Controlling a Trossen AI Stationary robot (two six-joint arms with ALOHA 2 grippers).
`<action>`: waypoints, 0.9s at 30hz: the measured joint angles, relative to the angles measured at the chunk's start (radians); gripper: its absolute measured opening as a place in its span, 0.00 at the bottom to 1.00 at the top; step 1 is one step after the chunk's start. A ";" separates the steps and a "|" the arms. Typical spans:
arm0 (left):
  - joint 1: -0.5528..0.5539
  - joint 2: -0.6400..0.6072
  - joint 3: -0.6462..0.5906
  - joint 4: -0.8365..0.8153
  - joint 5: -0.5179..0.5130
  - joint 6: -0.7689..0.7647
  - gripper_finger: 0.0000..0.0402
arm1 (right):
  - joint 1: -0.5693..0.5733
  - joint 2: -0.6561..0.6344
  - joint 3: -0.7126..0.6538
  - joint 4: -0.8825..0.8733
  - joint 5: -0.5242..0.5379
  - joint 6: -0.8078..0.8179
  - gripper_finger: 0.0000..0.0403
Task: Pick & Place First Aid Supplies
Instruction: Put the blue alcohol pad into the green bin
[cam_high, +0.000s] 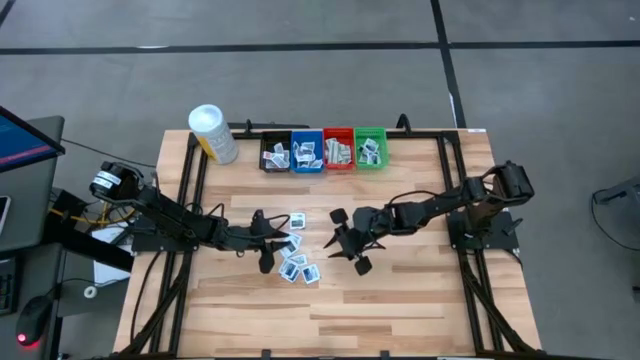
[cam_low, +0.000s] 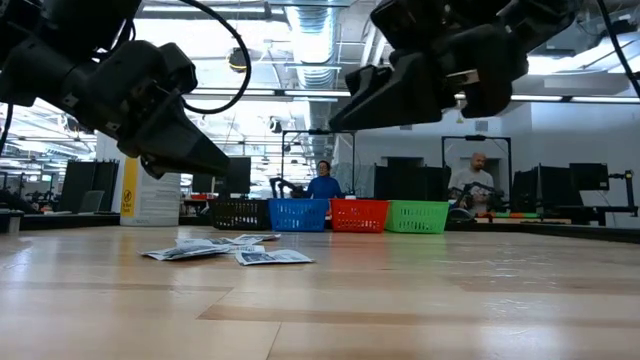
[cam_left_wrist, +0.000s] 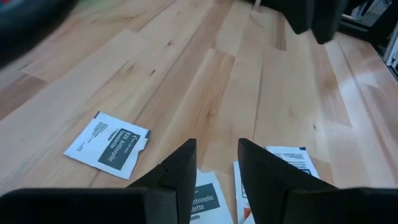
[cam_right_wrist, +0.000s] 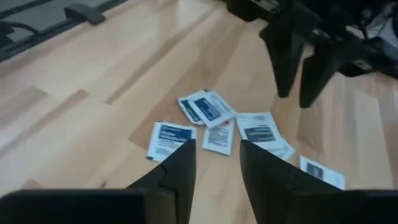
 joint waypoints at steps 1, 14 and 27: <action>-0.002 0.000 0.000 0.000 0.000 0.000 0.29 | 0.006 0.001 0.000 0.001 0.000 0.002 0.29; -0.033 0.000 0.001 0.001 -0.026 -0.015 0.29 | 0.051 0.285 0.017 0.398 -0.003 0.079 0.59; -0.033 0.000 0.001 -0.003 -0.026 -0.014 0.29 | 0.066 0.488 0.134 0.385 -0.003 0.167 0.62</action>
